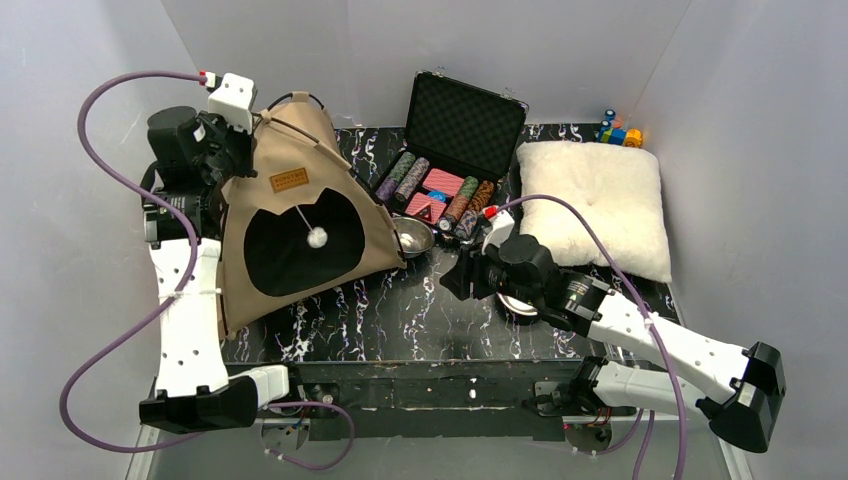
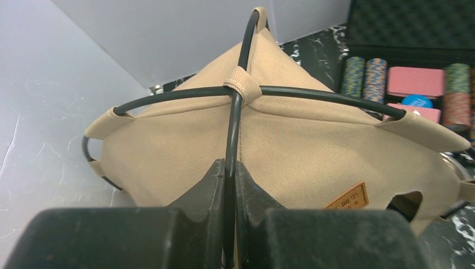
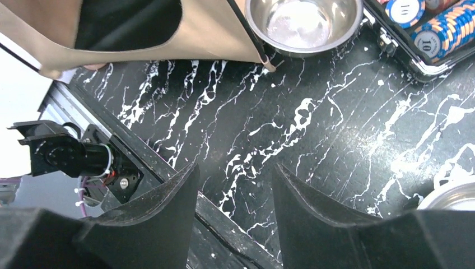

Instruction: Set up the pet tent

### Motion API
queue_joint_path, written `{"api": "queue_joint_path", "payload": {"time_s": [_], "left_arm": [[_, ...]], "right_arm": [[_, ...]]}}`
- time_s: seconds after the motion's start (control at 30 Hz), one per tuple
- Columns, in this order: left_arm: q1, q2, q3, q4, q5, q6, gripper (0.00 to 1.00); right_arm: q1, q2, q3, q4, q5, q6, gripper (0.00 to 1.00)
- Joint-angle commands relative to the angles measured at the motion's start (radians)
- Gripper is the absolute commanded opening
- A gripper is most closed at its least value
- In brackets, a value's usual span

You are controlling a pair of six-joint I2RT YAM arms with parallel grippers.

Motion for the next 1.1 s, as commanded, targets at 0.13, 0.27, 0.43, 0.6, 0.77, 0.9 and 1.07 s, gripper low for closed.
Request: {"api": "queue_joint_path", "payload": {"time_s": [0.13,0.27,0.43,0.6,0.77,0.9,1.07], "left_arm": [[0.006,-0.031,0.159,-0.095,0.107,-0.021,0.00],[0.006,-0.048,0.192,-0.141,0.081,-0.041,0.00],[0.005,-0.068,0.234,-0.196,0.065,-0.050,0.00],[0.006,-0.093,0.282,-0.240,0.058,-0.070,0.00],[0.005,-0.079,0.210,-0.126,-0.010,-0.080,0.00],[0.007,-0.079,0.118,0.008,-0.009,-0.085,0.00],[0.011,-0.040,0.068,0.168,-0.061,-0.097,0.00]], "right_arm": [[0.000,0.025,0.045,-0.046,0.003,0.011,0.57],[0.000,0.029,0.056,-0.055,0.010,0.010,0.57],[0.000,0.032,0.060,-0.050,0.012,0.015,0.57],[0.000,0.034,0.060,-0.056,0.011,0.020,0.57],[0.000,0.034,0.053,-0.056,0.010,0.023,0.57],[0.000,0.030,0.051,-0.059,0.008,0.030,0.57],[0.000,0.016,0.047,-0.076,0.022,0.033,0.57]]}}
